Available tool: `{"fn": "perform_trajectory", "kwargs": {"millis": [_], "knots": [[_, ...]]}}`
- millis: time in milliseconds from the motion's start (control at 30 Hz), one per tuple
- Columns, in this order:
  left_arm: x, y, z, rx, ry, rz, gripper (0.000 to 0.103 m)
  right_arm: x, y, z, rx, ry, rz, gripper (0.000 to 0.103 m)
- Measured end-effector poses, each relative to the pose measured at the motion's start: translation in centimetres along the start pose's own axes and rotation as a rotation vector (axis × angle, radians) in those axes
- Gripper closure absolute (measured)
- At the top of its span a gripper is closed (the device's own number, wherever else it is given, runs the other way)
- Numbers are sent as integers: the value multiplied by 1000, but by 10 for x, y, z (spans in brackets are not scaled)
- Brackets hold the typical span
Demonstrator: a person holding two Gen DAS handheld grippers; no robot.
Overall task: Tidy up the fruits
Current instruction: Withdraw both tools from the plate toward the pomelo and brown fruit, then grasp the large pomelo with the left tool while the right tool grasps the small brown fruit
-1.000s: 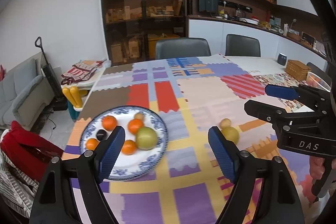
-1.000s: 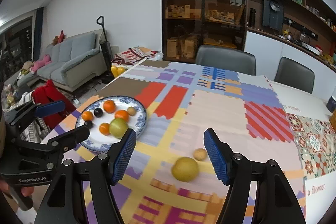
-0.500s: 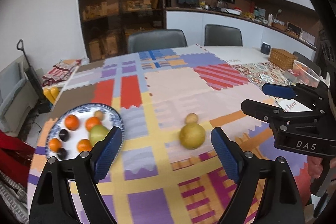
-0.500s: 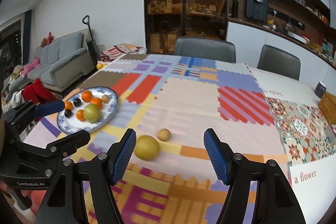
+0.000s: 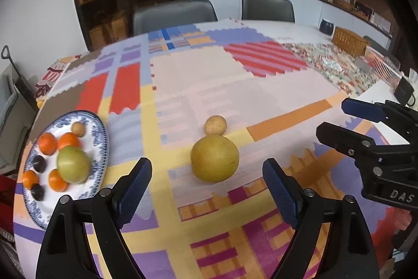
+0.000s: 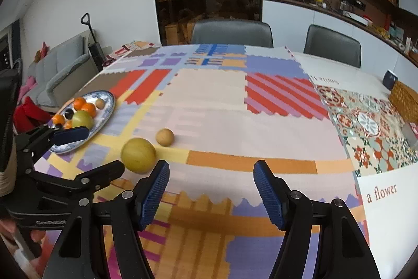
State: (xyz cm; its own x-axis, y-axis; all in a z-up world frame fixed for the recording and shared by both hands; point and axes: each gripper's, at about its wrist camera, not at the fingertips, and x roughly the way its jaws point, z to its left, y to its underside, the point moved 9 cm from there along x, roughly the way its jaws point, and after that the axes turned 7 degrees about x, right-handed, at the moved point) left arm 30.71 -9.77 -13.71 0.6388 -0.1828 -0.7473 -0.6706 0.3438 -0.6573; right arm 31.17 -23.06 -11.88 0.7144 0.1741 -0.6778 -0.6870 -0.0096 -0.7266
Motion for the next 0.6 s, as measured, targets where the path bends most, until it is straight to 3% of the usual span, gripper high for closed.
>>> {"fn": "perform_trajectory", "kwargs": {"millis": [367, 600], "knots": [[39, 4, 0, -24, 14, 77, 19, 31, 12, -14, 4, 23, 65, 35], [49, 7, 1, -69, 91, 98, 47, 47, 13, -10, -5, 5, 94, 35]]}}
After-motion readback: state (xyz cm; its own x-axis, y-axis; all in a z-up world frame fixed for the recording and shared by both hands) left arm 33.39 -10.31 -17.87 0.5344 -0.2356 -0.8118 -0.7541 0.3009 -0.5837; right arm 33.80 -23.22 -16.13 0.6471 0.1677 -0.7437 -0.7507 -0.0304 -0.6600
